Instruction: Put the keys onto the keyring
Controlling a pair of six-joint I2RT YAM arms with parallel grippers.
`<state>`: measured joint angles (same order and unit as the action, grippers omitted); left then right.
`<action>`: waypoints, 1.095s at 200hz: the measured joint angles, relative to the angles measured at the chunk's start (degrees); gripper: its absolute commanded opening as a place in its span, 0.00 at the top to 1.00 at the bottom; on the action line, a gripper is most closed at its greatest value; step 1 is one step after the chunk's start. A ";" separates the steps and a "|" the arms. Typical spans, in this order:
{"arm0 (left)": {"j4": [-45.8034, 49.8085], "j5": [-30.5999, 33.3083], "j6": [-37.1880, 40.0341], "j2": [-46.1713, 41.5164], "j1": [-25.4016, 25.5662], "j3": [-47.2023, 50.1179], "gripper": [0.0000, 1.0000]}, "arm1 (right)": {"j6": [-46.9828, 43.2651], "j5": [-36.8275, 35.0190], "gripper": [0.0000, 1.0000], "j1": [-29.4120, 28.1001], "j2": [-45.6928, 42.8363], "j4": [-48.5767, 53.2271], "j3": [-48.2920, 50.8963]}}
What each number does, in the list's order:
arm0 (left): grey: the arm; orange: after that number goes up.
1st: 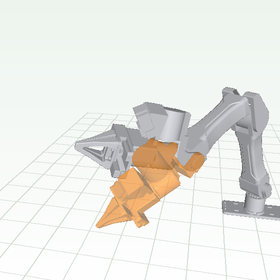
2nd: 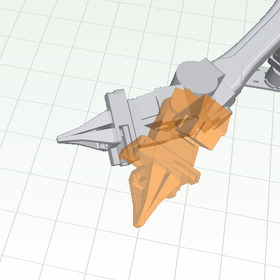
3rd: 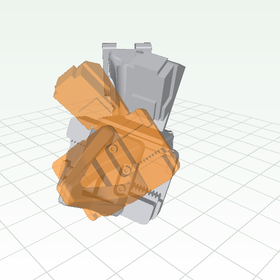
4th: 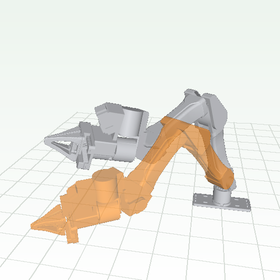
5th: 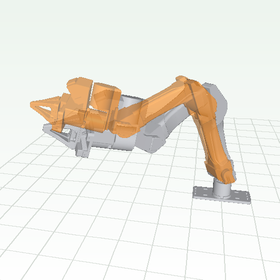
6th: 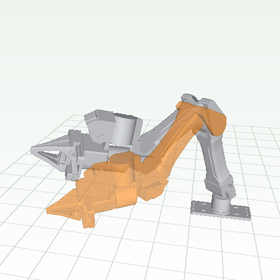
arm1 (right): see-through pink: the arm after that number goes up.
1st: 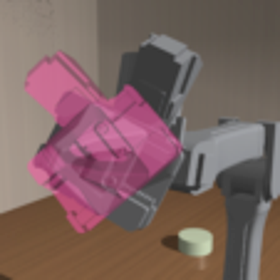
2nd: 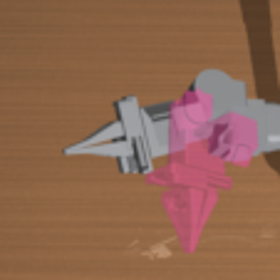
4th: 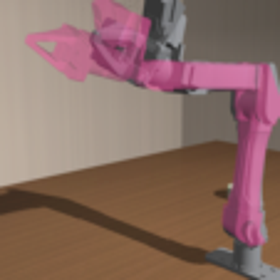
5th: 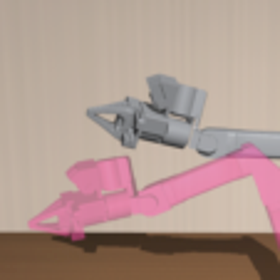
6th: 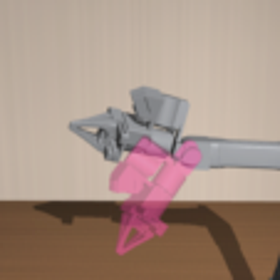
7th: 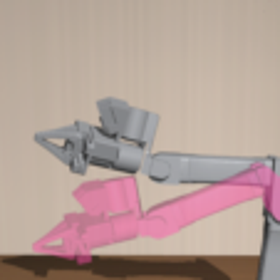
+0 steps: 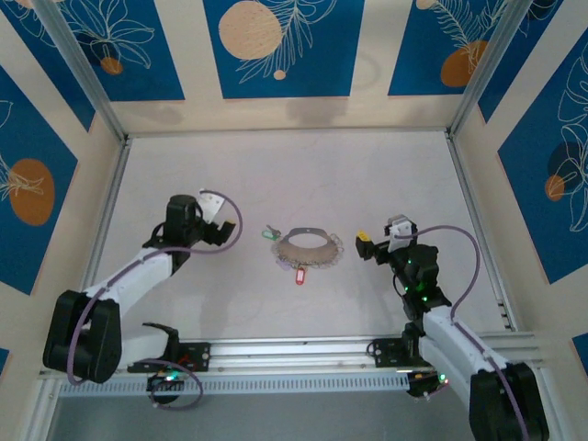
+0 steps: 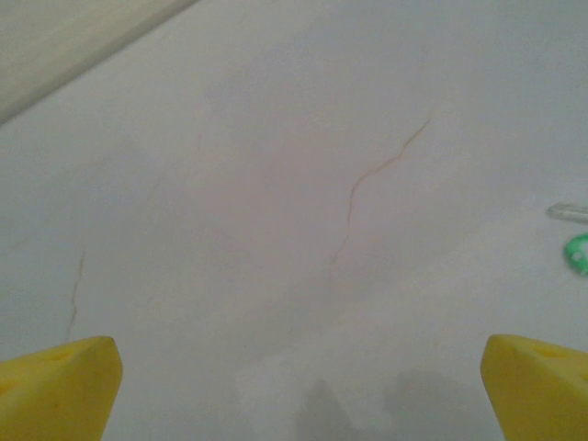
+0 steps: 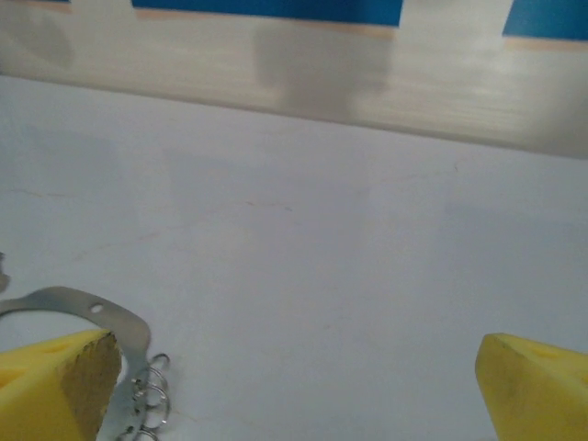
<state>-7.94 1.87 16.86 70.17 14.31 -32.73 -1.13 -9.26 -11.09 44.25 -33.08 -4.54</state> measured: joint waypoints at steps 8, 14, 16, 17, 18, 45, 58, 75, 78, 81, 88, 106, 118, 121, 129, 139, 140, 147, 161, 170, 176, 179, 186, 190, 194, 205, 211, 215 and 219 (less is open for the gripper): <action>-2.54 0.59 -1.14 -0.22 -0.90 2.82 0.00 | 0.02 -0.68 0.01 0.00 2.62 -1.07 -0.11; -3.96 0.70 -2.01 -0.22 -1.64 4.63 0.00 | 0.02 -1.05 0.01 0.09 4.52 -1.99 -0.22; -4.57 0.74 -2.29 -0.20 -1.92 5.27 0.00 | 0.02 -1.14 0.01 0.11 5.29 -2.34 -0.26; -4.94 0.74 -2.54 -0.20 -2.12 5.68 0.00 | 0.02 -1.16 0.01 0.11 5.53 -2.45 -0.26; -5.14 0.74 -2.64 -0.20 -2.23 5.92 0.00 | 0.02 -1.20 0.01 0.11 5.95 -2.67 -0.28; -11.02 0.72 -5.29 2.05 -5.07 10.19 0.00 | 0.04 -1.79 0.01 0.92 15.21 -8.33 -0.98; -14.32 0.35 -6.43 3.43 -5.57 10.32 0.00 | 0.07 -1.66 0.01 1.86 19.65 -11.41 -1.49; -19.26 -0.22 -7.63 5.20 -6.38 10.29 0.00 | 0.11 -1.20 0.01 3.34 23.47 -13.84 -2.54; -20.11 -0.22 -7.67 5.64 -6.51 10.29 0.00 | 0.13 -1.01 0.01 3.63 24.02 -14.23 -2.80; -20.85 -0.31 -7.82 5.97 -6.62 10.29 0.00 | 0.11 -0.83 0.01 3.91 24.57 -14.73 -3.04; -22.69 -0.33 -8.02 7.02 -6.82 10.29 0.00 | 0.15 -0.39 0.01 4.59 25.90 -16.24 -3.61; -28.04 -0.74 -9.31 11.63 -7.78 9.99 0.00 | 1.97 1.51 0.01 7.72 31.23 -21.68 -5.16; -31.15 -0.85 -10.34 15.17 -8.83 9.75 0.00 | 3.21 2.25 0.01 9.62 36.28 -25.11 -6.32; -31.71 -0.83 -10.60 15.82 -9.05 9.75 0.00 | 3.45 2.27 0.01 9.97 37.42 -25.86 -6.58; -32.96 -0.76 -11.06 17.22 -9.66 9.88 0.00 | 4.15 2.64 0.01 10.67 41.22 -28.22 -7.34; -33.81 -0.76 -11.72 18.03 -10.12 9.99 0.00 | 4.55 3.13 0.01 10.75 43.67 -27.93 -8.22; -33.90 -0.74 -11.87 18.08 -10.14 9.99 0.00 | 4.57 3.17 0.01 10.73 43.74 -27.78 -8.26; -34.47 -0.76 -12.09 18.18 -10.19 9.99 0.00 | 4.59 3.50 0.01 10.62 43.67 -26.47 -8.68; -35.93 -0.79 -12.37 18.16 -10.19 9.99 0.00 | 4.59 3.76 0.01 10.29 43.74 -25.75 -10.43; -36.63 -0.76 -12.50 18.16 -10.19 9.99 0.00 | 4.59 3.91 0.01 10.21 43.69 -24.22 -12.22; -36.83 -0.76 -12.50 18.16 -10.19 9.99 0.00 | 4.59 3.93 0.01 10.19 43.71 -23.17 -13.49; -36.92 -0.76 -12.50 18.16 -10.19 9.99 0.00 | 4.61 3.91 0.01 10.14 43.71 -22.62 -14.14; -37.05 -0.76 -12.50 18.16 -10.19 9.99 0.00 | 4.72 3.80 0.01 10.08 43.71 -21.22 -15.63; -37.11 -0.76 -12.50 18.16 -10.19 9.99 0.00 | 4.81 3.69 0.01 10.10 43.71 -20.61 -16.41; -37.16 -0.76 -12.50 18.16 -10.19 9.99 0.00 | 4.85 3.69 0.01 10.10 43.71 -20.13 -17.05; -37.27 -0.76 -12.50 18.16 -10.19 9.99 0.00 | 5.22 3.65 0.01 10.10 43.71 -19.78 -17.73; -37.38 -0.76 -12.52 18.16 -10.19 9.99 0.00 | 5.29 3.65 0.01 10.10 43.71 -19.45 -17.81; -37.44 -0.76 -12.52 18.16 -10.19 9.99 0.00 | 5.44 3.63 0.01 10.10 43.71 -18.91 -17.86; -37.48 -0.76 -12.52 18.16 -10.19 9.99 0.00 | 5.49 3.63 0.01 10.10 43.71 -18.53 -17.86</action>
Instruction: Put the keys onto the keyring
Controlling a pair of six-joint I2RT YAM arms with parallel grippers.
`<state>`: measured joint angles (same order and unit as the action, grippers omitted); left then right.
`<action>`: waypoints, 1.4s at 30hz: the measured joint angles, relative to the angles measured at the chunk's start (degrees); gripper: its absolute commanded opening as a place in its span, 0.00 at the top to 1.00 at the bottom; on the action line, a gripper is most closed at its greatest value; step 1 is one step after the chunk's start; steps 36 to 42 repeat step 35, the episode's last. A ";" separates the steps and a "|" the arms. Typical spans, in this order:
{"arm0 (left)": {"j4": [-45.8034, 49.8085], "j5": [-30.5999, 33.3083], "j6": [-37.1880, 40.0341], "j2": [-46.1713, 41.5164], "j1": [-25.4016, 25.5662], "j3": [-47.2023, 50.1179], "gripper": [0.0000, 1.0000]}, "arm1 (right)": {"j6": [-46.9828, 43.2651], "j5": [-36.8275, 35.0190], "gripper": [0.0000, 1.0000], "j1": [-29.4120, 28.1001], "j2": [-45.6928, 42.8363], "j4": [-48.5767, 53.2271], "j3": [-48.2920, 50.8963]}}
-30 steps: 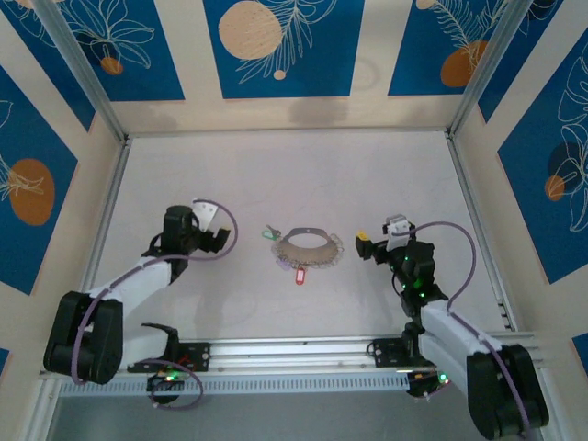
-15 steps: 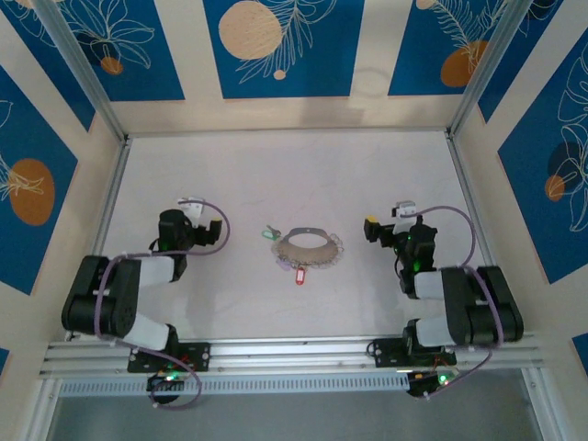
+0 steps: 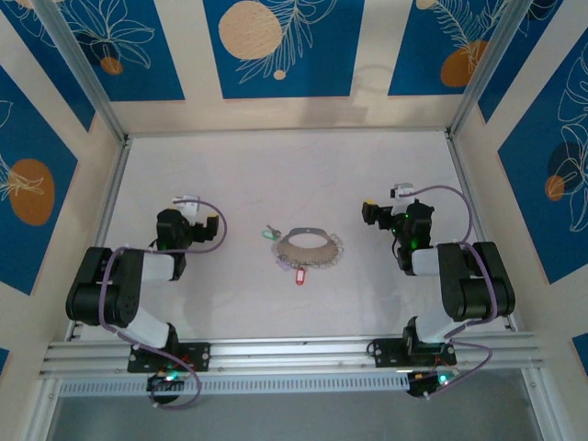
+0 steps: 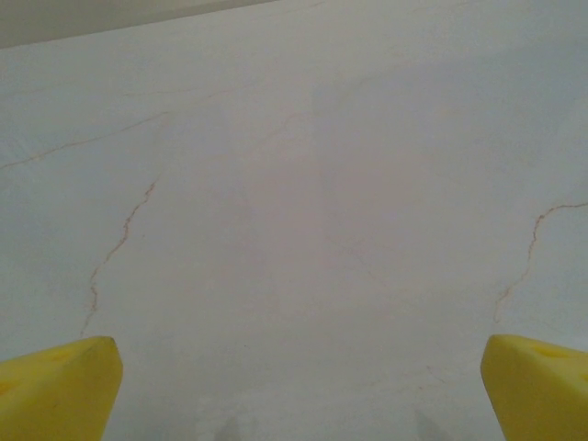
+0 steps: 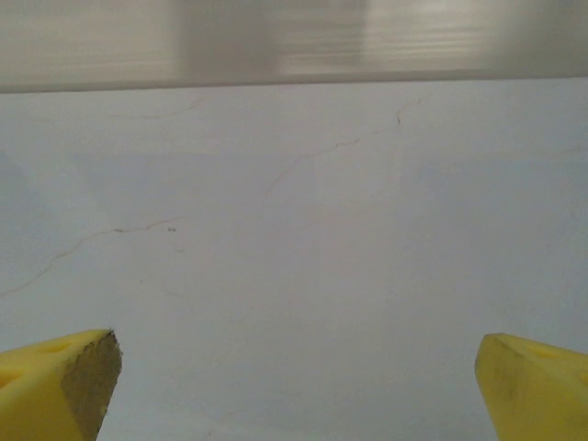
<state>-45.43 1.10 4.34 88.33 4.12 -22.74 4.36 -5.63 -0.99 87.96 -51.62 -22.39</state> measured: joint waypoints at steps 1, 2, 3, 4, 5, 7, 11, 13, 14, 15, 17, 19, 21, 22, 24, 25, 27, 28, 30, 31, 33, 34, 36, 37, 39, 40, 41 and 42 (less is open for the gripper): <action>-0.07 0.00 0.00 0.00 0.00 0.00 0.00 | 0.15 0.00 0.01 0.00 0.00 0.79 0.00; -0.13 0.00 0.00 0.00 0.00 0.00 0.00 | 0.17 -0.04 0.01 0.00 0.00 1.38 0.00; -0.20 0.00 0.00 0.00 0.00 0.00 0.00 | 0.20 -0.11 0.01 0.00 0.00 1.70 0.00; -0.26 0.00 0.00 0.00 0.00 0.00 0.00 | 0.20 -0.15 0.01 0.00 0.00 2.03 0.00; -0.37 0.00 0.00 0.00 0.00 0.00 0.00 | 0.20 -0.15 0.01 0.00 0.00 2.21 0.00; -0.46 0.00 0.00 0.00 0.00 0.00 0.00 | 0.20 -0.15 0.01 0.00 0.00 2.40 0.00; -0.44 0.00 0.00 0.00 0.00 0.00 0.00 | 0.22 -0.15 0.01 0.00 0.00 2.82 0.00; -0.44 0.00 0.00 0.00 0.00 0.00 0.00 | 0.20 -0.15 0.01 0.00 0.00 2.93 0.00; -0.44 0.00 0.00 0.00 0.00 0.00 0.00 | 0.20 -0.13 0.01 0.00 0.00 2.91 0.00; -0.44 0.00 0.00 0.00 0.00 0.00 0.00 | 0.17 -0.07 0.01 0.00 0.00 2.93 0.00; -0.44 0.00 0.00 0.00 0.00 0.00 0.00 | 0.17 0.07 0.01 0.00 0.00 2.97 0.00; -0.44 0.00 0.00 0.00 0.00 0.00 0.00 | 0.17 0.09 0.01 0.00 0.00 2.99 0.00; -0.44 0.00 0.00 0.00 0.00 0.00 0.00 | 0.17 0.09 0.01 0.00 0.00 3.04 0.00; -0.44 0.00 0.00 0.00 0.00 0.00 0.00 | 0.17 0.09 0.01 0.00 0.00 3.04 0.00; -0.44 0.00 0.00 0.00 0.00 0.00 0.00 | 0.17 0.09 0.01 0.00 0.00 3.06 0.00; -0.44 0.00 0.00 0.00 0.00 0.00 0.00 | 0.17 0.09 0.01 0.00 0.00 3.06 0.00; -0.44 0.00 0.00 0.00 0.00 0.00 0.00 | 0.17 0.09 0.01 0.00 0.00 3.06 0.00; -0.44 0.00 0.00 0.00 0.00 0.00 0.00 | 0.17 0.09 0.01 0.00 0.00 3.06 0.00; -0.44 0.00 0.00 0.00 0.00 0.00 0.00 | 0.17 0.09 0.01 0.00 0.00 3.17 0.00; -0.44 0.00 0.00 0.00 0.00 0.00 0.00 | 0.17 0.11 0.01 0.00 0.00 3.28 0.00; -0.44 0.00 0.00 0.00 0.00 0.00 0.00 | 0.17 0.11 0.01 0.00 0.00 3.43 0.00; -0.44 0.00 -0.02 0.00 0.00 0.00 0.00 | 0.17 0.11 0.01 0.00 0.00 3.45 0.00; -0.44 0.00 0.00 0.00 0.00 0.00 0.00 | 0.17 0.11 0.01 0.00 0.00 3.48 0.00; -0.44 0.00 0.00 0.00 0.00 0.00 0.00 | 0.17 0.11 0.01 0.00 0.00 3.48 0.00; -0.44 0.00 0.00 0.00 0.00 0.00 0.00 | 0.17 0.11 0.01 0.00 0.00 3.48 0.00; -0.44 0.00 0.00 0.00 0.00 0.00 0.00 | 0.17 0.11 0.01 0.00 0.00 3.48 0.00; -0.44 0.00 0.00 0.00 0.00 0.00 0.00 | 0.17 0.11 0.01 0.00 0.00 3.48 0.00; -0.44 0.00 0.00 0.00 0.00 0.00 0.00 | 0.17 0.11 0.01 0.00 0.00 3.48 0.00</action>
